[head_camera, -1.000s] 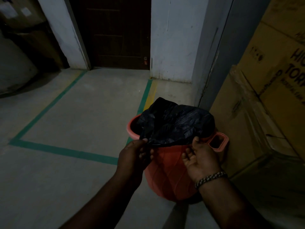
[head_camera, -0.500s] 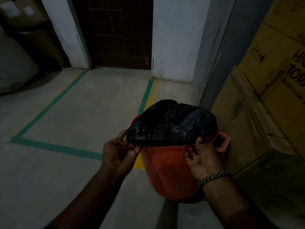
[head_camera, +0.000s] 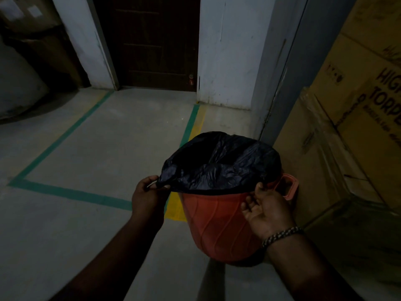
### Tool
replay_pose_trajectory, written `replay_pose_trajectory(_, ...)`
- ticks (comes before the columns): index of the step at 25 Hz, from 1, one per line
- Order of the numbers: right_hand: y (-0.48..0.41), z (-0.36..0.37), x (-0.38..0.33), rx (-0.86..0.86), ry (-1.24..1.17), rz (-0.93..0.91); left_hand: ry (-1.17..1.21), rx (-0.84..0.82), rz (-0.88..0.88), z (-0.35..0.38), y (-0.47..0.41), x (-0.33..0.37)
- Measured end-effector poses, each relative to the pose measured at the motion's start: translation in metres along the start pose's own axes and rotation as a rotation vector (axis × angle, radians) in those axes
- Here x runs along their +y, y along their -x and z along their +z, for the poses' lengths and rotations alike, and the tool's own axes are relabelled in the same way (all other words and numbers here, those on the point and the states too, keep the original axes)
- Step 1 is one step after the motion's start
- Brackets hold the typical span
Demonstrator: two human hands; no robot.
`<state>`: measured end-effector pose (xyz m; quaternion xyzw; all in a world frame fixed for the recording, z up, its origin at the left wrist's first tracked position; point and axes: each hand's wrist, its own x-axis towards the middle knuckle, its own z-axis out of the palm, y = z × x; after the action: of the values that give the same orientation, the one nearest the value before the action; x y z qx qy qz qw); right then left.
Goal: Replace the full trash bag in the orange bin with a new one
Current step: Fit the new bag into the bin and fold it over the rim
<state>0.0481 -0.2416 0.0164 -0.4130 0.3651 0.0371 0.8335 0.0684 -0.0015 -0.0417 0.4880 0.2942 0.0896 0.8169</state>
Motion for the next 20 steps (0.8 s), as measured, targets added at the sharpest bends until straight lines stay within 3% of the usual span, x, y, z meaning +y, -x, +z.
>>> replay_pose_trajectory(7, 0.003, -0.013, -0.002, -0.041, 0.020, 0.026, -0.110, 0.171, -0.064, 0.002, -0.002, -0.012)
replay_pose_trajectory(12, 0.004, -0.015, -0.004, -0.031, 0.026, 0.029, -0.099, 0.009, -0.209, 0.001, 0.004, -0.010)
replay_pose_trajectory(20, -0.001, -0.014, -0.008, -0.080, 0.068, -0.012, 0.236, -0.156, -0.405, 0.012, 0.016, 0.016)
